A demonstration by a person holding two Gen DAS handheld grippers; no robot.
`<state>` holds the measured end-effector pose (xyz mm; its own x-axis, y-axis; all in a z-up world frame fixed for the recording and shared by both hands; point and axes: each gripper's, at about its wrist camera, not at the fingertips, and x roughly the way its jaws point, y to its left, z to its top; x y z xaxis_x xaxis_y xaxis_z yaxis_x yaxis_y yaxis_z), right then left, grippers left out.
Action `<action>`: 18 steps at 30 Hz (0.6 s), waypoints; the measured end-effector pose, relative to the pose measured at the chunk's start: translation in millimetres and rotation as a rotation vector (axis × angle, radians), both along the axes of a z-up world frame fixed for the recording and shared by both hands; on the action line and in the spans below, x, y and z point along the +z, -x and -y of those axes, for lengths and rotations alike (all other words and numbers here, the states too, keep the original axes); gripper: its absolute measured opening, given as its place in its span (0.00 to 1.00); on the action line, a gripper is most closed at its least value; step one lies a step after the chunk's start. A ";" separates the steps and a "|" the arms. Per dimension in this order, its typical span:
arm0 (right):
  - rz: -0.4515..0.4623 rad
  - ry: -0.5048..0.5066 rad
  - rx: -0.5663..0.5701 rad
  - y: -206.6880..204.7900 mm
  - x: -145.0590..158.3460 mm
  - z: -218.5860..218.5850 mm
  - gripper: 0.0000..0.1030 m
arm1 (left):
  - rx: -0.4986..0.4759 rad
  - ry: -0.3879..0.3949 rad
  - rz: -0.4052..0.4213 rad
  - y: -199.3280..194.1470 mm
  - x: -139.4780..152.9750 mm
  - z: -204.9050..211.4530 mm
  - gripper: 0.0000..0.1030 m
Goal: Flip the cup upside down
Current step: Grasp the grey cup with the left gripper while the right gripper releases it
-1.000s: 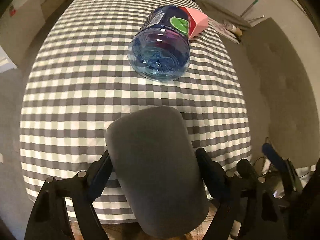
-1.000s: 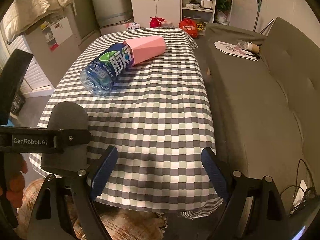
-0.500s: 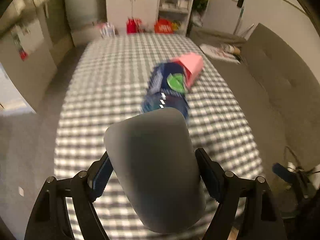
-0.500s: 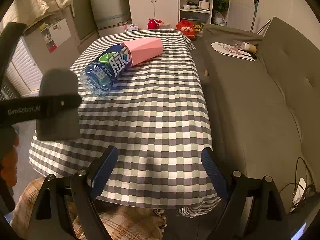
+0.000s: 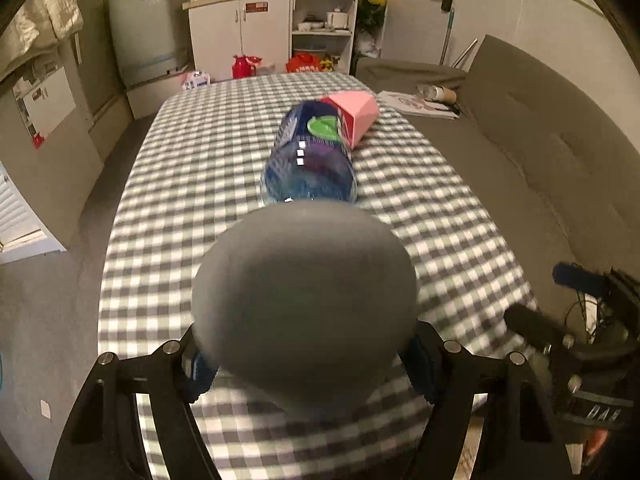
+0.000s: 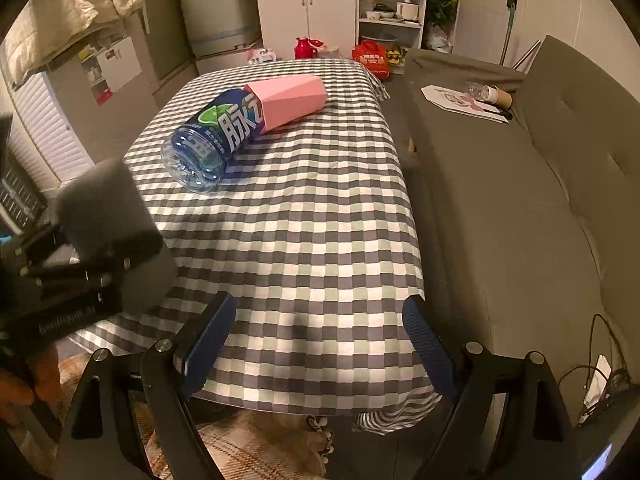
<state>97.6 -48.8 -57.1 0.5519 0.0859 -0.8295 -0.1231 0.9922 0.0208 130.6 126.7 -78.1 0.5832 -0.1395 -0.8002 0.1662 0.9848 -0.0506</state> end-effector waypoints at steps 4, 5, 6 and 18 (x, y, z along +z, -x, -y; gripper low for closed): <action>0.005 0.001 0.003 3.8 4.2 -1.9 0.83 | -0.027 -0.004 -0.001 11.7 -3.2 4.1 0.76; 0.007 0.003 0.004 5.0 5.5 -2.4 0.83 | -0.027 -0.009 -0.007 12.1 -3.7 4.8 0.76; 0.009 0.003 0.004 6.3 7.0 -2.7 0.83 | -0.023 -0.016 -0.017 11.5 -4.5 5.5 0.77; 0.100 -0.041 0.010 21.6 15.5 -4.1 0.83 | 0.015 0.014 -0.062 17.2 -17.9 -1.7 0.81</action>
<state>76.0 -44.7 -41.6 0.6304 0.1246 -0.7662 -0.1366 0.9894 0.0485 113.4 128.4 -96.0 0.5347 -0.1429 -0.8329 0.1480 0.9862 -0.0742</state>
